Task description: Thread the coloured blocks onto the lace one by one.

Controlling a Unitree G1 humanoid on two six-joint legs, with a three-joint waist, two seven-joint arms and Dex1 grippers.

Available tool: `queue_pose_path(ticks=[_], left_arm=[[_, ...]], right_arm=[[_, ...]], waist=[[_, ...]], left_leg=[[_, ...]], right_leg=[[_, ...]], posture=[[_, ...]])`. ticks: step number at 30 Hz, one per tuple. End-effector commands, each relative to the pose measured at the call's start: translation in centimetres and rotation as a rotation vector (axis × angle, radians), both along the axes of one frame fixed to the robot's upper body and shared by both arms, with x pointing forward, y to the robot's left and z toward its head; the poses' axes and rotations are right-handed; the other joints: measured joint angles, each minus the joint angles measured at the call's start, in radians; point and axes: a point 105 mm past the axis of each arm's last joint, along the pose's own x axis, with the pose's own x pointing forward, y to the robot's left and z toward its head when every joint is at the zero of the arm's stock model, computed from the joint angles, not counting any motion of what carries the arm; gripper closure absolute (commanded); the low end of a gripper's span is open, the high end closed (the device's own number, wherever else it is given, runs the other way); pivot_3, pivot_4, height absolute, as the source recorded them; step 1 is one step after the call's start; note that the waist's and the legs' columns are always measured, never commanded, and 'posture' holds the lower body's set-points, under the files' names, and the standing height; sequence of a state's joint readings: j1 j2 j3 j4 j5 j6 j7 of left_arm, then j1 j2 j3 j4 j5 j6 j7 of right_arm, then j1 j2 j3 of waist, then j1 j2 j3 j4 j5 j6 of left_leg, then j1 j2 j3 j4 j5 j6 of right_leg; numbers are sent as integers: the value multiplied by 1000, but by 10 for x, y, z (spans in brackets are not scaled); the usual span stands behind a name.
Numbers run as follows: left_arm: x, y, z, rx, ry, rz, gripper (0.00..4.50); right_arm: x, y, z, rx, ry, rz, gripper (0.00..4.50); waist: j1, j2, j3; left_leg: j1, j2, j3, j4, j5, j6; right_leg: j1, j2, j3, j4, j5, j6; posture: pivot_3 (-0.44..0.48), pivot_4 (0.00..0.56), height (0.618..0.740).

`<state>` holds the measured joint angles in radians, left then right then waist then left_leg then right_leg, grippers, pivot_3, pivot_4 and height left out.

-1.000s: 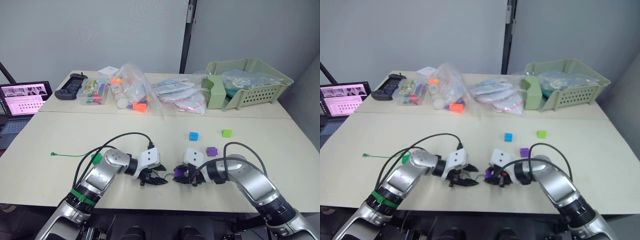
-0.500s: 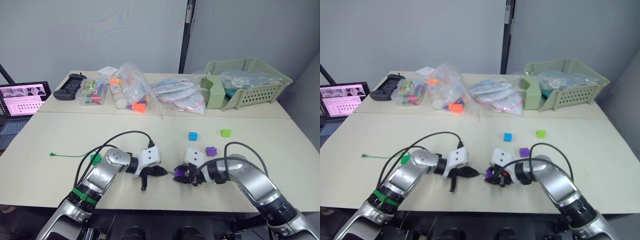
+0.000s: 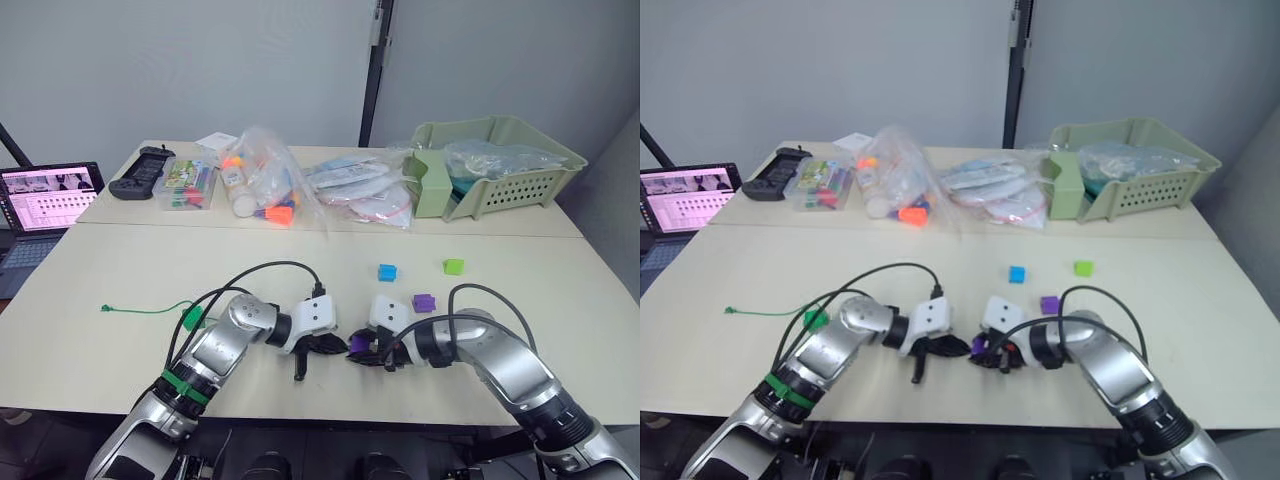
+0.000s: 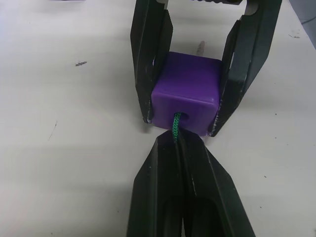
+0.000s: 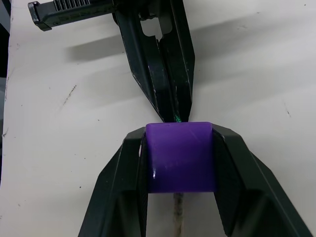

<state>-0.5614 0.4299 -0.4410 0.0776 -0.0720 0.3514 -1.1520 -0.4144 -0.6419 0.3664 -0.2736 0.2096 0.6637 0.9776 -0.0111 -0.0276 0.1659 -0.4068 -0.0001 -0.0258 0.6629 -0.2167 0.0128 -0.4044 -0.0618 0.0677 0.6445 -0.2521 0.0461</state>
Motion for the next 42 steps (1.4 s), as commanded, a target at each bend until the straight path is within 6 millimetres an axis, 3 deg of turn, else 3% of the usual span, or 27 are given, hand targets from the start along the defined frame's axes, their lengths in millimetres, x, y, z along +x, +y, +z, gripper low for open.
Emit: queue_pose_path(ticks=[1,4,9,10,16,18,24,29,32,39,42], left_arm=[[-1,-8,5,-2,-21,-30,4474],[0,-7,8,-13,-18,-22,4474],[-3,-1,12,-21,8,-31,3011],[-3,0,14,-21,9,-32,2644],[-5,7,21,-2,-24,-46,683],[-4,1,22,7,-43,-57,32],[0,-19,16,12,-77,-81,32],[2,-29,7,13,-66,-100,32],[4,-32,4,12,-51,-109,793],[0,-30,5,8,-29,-146,3151],[-1,-30,5,8,-26,-154,3287]], right_arm=[[-1,4,9,18,-29,10,3314],[0,4,9,19,-26,6,3314],[1,3,9,26,-24,-9,3314],[0,4,10,30,-25,-3,2253],[-3,-3,25,64,-49,-24,229],[-6,-15,31,68,-57,-55,0],[-24,-48,31,53,-34,-107,0],[-29,-56,20,32,-21,-134,0],[-28,-56,15,25,-26,-145,0],[-19,-53,7,7,-41,-150,0],[-15,-49,3,3,-46,-138,0]], waist=[[0,0,0],[0,0,0],[-1,0,0],[-1,0,0],[0,0,0],[5,0,0],[12,0,0],[-1,0,0],[-1,0,0],[-2,0,0],[-2,0,0]], left_leg=[[0,0,0,0,0,0],[0,0,0,0,0,0],[0,0,0,0,0,0],[0,0,0,0,0,0],[-1,0,-1,0,0,0],[-1,0,-1,0,0,0],[-2,0,0,0,0,0],[-2,0,2,0,0,0],[-1,0,2,0,0,0],[-2,0,2,0,0,0],[-2,0,2,0,0,0]], right_leg=[[0,0,0,0,0,0],[0,0,0,0,0,0],[0,0,0,0,0,0],[0,0,0,0,0,0],[-1,0,0,1,0,0],[-1,0,0,0,0,0],[-1,0,0,-2,0,0],[0,0,0,-2,0,0],[0,1,0,-2,0,0],[0,1,0,-2,0,1],[0,1,0,-2,0,1]], posture=[[0,150,740],[0,150,740],[0,150,740],[0,150,740],[0,150,740],[0,150,740],[0,150,740],[0,150,740],[0,150,740],[0,150,740],[0,150,740]])
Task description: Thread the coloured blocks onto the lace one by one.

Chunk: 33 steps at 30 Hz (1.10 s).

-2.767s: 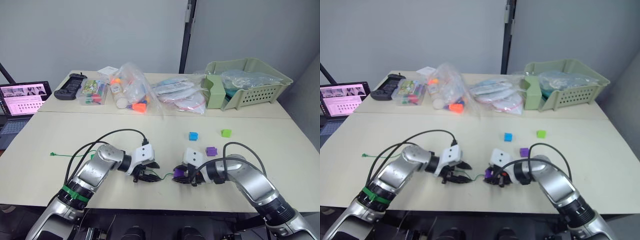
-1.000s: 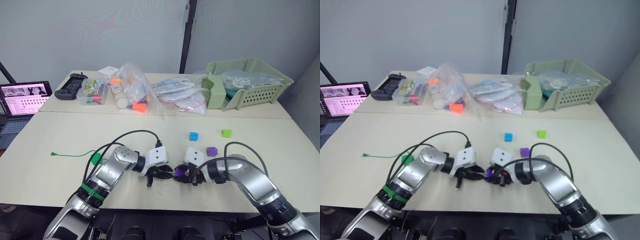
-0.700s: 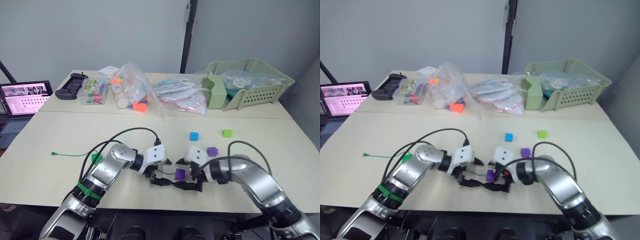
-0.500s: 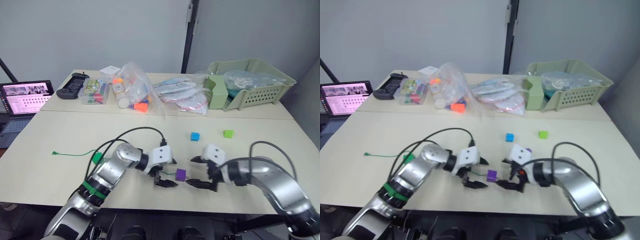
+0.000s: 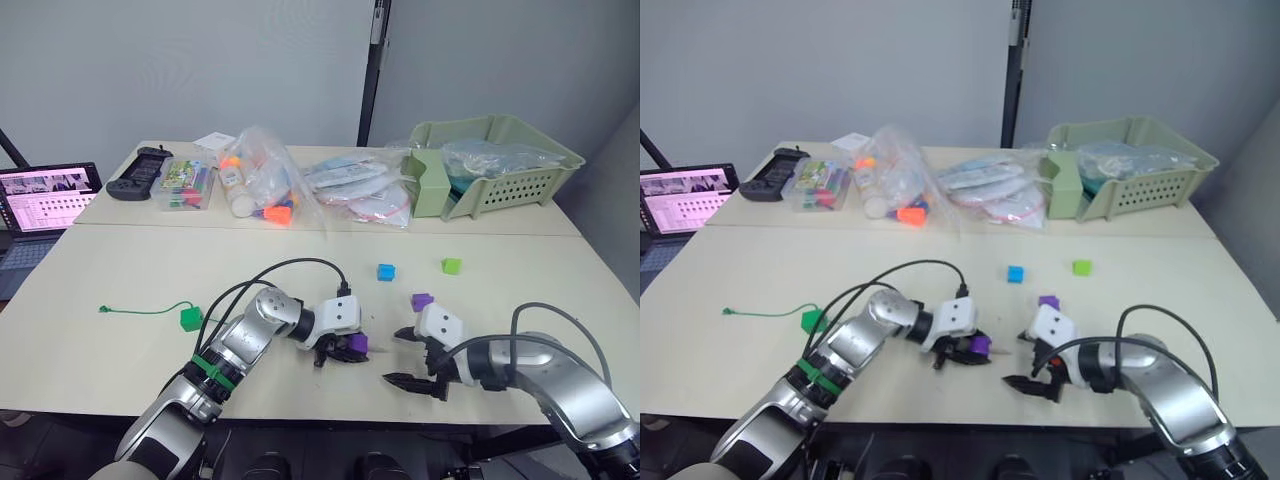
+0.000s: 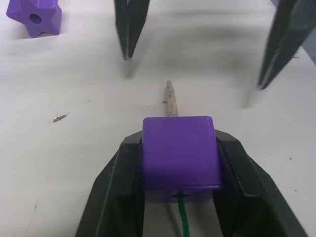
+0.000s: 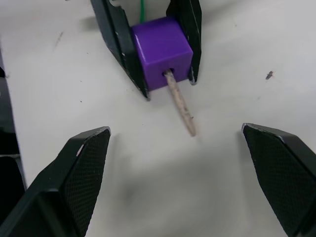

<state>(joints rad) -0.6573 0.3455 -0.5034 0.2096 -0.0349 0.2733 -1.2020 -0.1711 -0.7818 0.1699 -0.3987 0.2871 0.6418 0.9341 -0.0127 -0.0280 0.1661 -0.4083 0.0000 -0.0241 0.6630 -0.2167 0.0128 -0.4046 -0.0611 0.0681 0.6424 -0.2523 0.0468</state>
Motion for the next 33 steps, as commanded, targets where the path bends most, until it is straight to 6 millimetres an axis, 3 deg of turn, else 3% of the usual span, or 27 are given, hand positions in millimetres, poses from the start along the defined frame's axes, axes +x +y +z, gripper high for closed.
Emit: queue_pose_path(ticks=[1,2,5,16,21,26,28,33], left_arm=[[-4,-3,6,-13,-12,-36,3287],[-4,-3,6,-14,-11,-37,3287],[-4,-3,6,-12,-10,-40,3287],[-6,-2,5,-6,-6,-46,3287],[-7,0,5,-3,-5,-45,3287],[-5,15,8,10,-9,-35,3287],[-3,35,10,25,-14,-4,3287],[1,114,7,139,-10,105,3287]], right_arm=[[6,6,4,-3,-49,24,0],[8,6,3,-4,-50,23,0],[11,6,0,-14,-52,28,790],[8,11,1,-10,-51,60,4462],[8,13,0,-13,-53,64,4500],[10,13,0,-21,-60,70,4500],[11,15,3,-20,-67,78,4500],[13,19,7,-24,-77,105,4500]], waist=[[0,0,0],[0,0,0],[1,0,0],[0,0,0],[0,0,0],[-2,0,0],[-6,0,0],[-13,0,0]], left_leg=[[0,0,0,0,0,0],[0,0,0,0,0,0],[0,0,0,0,0,0],[0,0,0,0,0,0],[0,0,0,0,0,0],[0,0,-1,0,0,0],[0,0,-1,0,0,0],[2,2,-2,-1,0,0]], right_leg=[[0,0,0,0,0,0],[0,0,0,0,0,0],[0,0,0,0,0,0],[0,0,0,0,0,0],[0,0,0,0,0,0],[0,0,0,1,0,0],[0,0,0,1,0,0],[-1,1,0,3,0,-1]], posture=[[0,150,740],[0,150,740],[0,150,740],[0,150,740],[0,150,740],[0,150,740],[0,150,740],[0,150,740]])
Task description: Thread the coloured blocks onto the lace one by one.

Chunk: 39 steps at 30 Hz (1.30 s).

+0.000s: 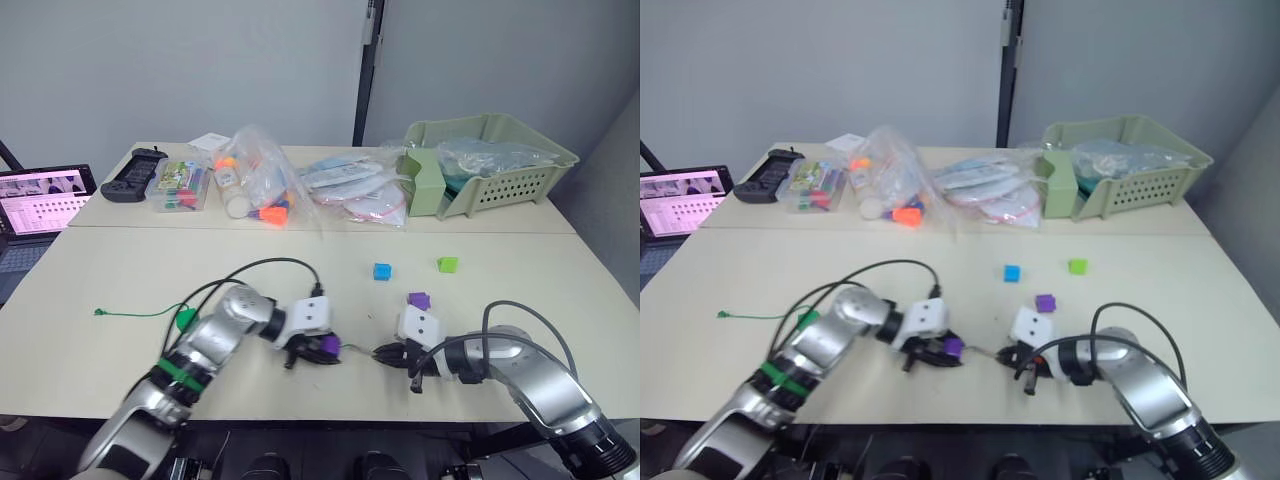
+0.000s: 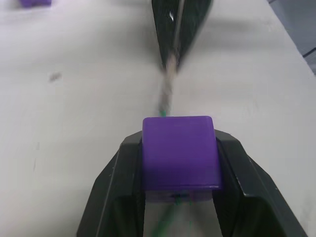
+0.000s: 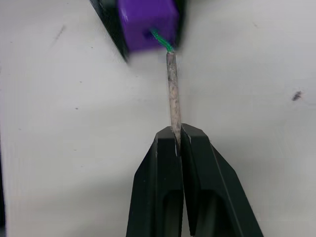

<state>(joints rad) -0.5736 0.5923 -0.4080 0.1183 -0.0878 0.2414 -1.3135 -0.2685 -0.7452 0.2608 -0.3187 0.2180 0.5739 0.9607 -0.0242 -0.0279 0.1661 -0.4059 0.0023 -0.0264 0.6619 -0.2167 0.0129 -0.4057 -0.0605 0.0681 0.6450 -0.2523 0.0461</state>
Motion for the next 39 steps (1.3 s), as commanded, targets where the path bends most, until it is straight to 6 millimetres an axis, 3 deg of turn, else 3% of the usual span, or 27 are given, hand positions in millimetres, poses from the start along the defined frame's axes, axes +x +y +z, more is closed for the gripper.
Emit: queue_pose_path(ticks=[1,3,10,13,16,21,23,27,30,34,39], left_arm=[[1,52,2,68,-2,70,3287],[2,84,0,142,-20,114,3287],[6,169,3,254,-17,294,3287],[8,191,2,279,-27,343,3287],[11,201,2,281,-51,363,3287],[14,191,5,214,-62,336,3287],[15,185,9,179,-50,329,2253],[17,174,21,129,-49,304,1001],[14,155,41,88,-27,243,40],[8,113,51,17,-2,159,40],[1,57,45,-59,-32,91,40]], right_arm=[[1,4,9,6,-31,32,4500],[0,5,9,-1,-25,50,4500],[0,10,13,-11,-23,98,4500],[1,10,14,-16,-21,107,4500],[0,10,14,-19,-19,111,4500],[0,10,14,-20,-20,114,4500],[1,10,14,-19,-20,112,4500],[0,11,14,-18,-18,112,4500],[-1,12,15,-14,-16,114,4500],[0,15,15,-8,-14,116,4500],[-1,20,14,0,-10,116,4500]], waist=[[-2,0,0],[-2,0,0],[-1,0,0],[-2,1,0],[0,1,-1],[0,1,-1],[2,1,-1],[4,1,-1],[6,0,0],[10,0,0],[10,0,0]], left_leg=[[0,0,0,0,0,0],[1,1,0,-1,0,0],[1,1,2,-1,0,0],[2,2,3,-1,0,0],[2,2,4,-1,0,0],[2,2,6,-1,0,0],[2,2,6,-1,0,0],[1,1,6,-1,0,0],[-2,1,5,-1,0,0],[-6,1,5,0,0,0],[-5,1,3,0,0,0]], right_leg=[[0,0,0,0,0,0],[0,0,0,0,0,0],[0,0,0,0,0,-1],[0,0,0,1,-1,-1],[0,0,-1,1,-1,-1],[0,0,-1,2,-1,-1],[0,0,-1,2,-1,-1],[-1,0,-1,2,-1,-1],[-3,0,-1,2,-1,-1],[-6,-1,-1,2,0,-1],[-5,-1,-1,2,0,-1]], posture=[[0,150,740],[0,150,740],[0,150,740],[0,150,740],[0,150,740],[0,150,740],[0,150,740],[0,150,740],[0,150,740],[0,150,740],[0,150,740]])
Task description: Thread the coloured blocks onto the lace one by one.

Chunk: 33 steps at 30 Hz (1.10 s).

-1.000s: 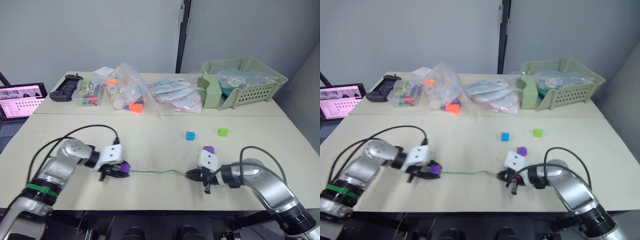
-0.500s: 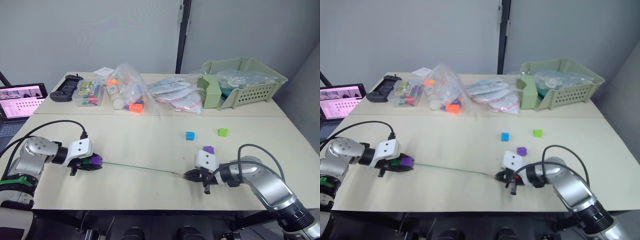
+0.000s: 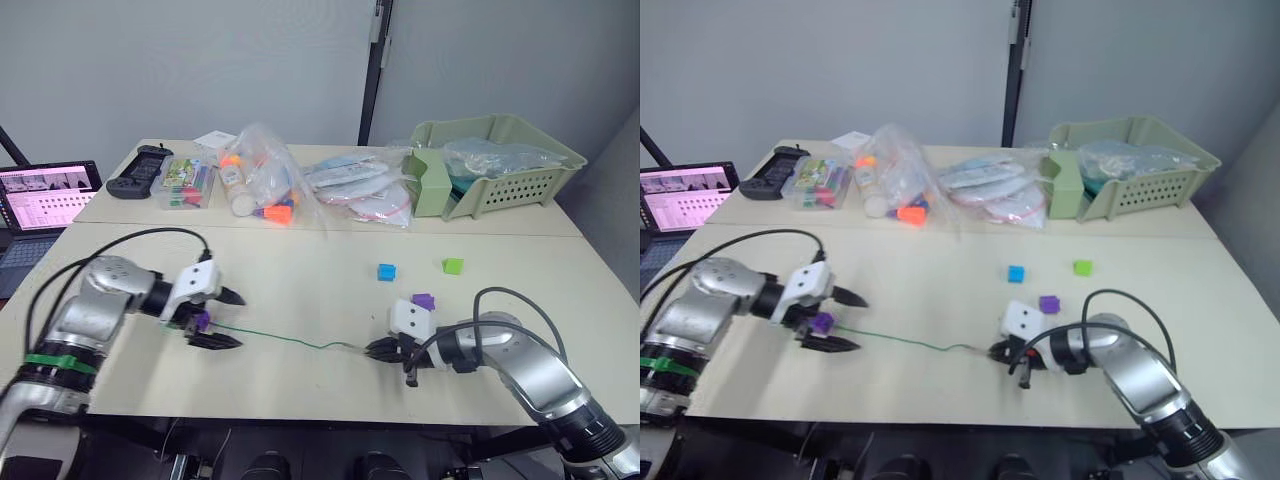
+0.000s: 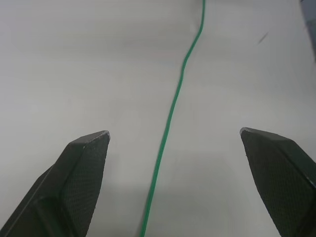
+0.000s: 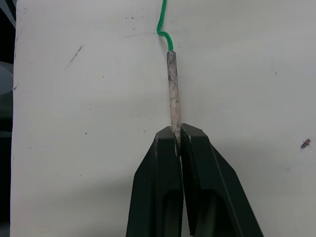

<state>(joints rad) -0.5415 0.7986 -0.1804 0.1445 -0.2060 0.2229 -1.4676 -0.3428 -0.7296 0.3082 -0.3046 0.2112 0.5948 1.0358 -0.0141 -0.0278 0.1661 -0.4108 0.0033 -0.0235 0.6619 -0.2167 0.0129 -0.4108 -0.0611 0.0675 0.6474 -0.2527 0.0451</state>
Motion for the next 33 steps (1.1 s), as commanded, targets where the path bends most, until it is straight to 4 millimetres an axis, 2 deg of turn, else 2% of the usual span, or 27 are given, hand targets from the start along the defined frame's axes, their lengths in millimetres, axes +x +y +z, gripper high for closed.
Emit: queue_pose_path(ticks=[1,4,8,12,18,21,32,33], left_arm=[[-4,-34,0,-55,-26,-24,40],[2,-81,-13,-118,-68,-22,40],[-4,-109,-22,-129,-64,-75,40],[-8,-118,-36,-78,-58,-112,40],[-4,-123,-32,-95,-60,-105,40],[-5,-124,-32,-97,-57,-110,822],[-4,-126,-31,-86,-55,-126,4482],[-4,-126,-31,-86,-54,-127,4482]], right_arm=[[0,7,10,13,-36,21,4500],[0,9,10,12,-37,23,4500],[-2,10,10,5,-36,28,4500],[-1,9,10,0,-36,23,4500],[-2,8,9,-3,-31,19,4500],[-3,8,9,-5,-29,19,4500],[-2,7,8,-11,-28,15,4500],[-2,6,8,-13,-28,15,4500]], waist=[[0,-1,0],[2,0,0],[1,-1,0],[-3,-1,0],[2,-1,0],[2,-1,0],[2,-1,0],[2,-1,0]], left_leg=[[0,0,0,0,0,0],[0,-1,-1,0,0,0],[0,-2,-1,2,0,0],[1,-2,-1,1,0,0],[1,-2,-1,1,0,0],[1,-3,-1,1,0,0],[1,-3,-1,1,0,0],[1,-3,-1,1,0,0]], right_leg=[[0,1,0,0,0,0],[0,1,0,0,0,0],[1,0,0,0,0,0],[1,1,0,0,0,0],[2,0,0,0,0,0],[2,0,0,0,0,0],[2,0,0,0,0,0],[2,0,0,0,0,0]], posture=[[0,150,740],[0,150,740],[0,150,740],[0,150,740],[0,150,740],[0,150,740],[0,150,740],[0,150,740]])
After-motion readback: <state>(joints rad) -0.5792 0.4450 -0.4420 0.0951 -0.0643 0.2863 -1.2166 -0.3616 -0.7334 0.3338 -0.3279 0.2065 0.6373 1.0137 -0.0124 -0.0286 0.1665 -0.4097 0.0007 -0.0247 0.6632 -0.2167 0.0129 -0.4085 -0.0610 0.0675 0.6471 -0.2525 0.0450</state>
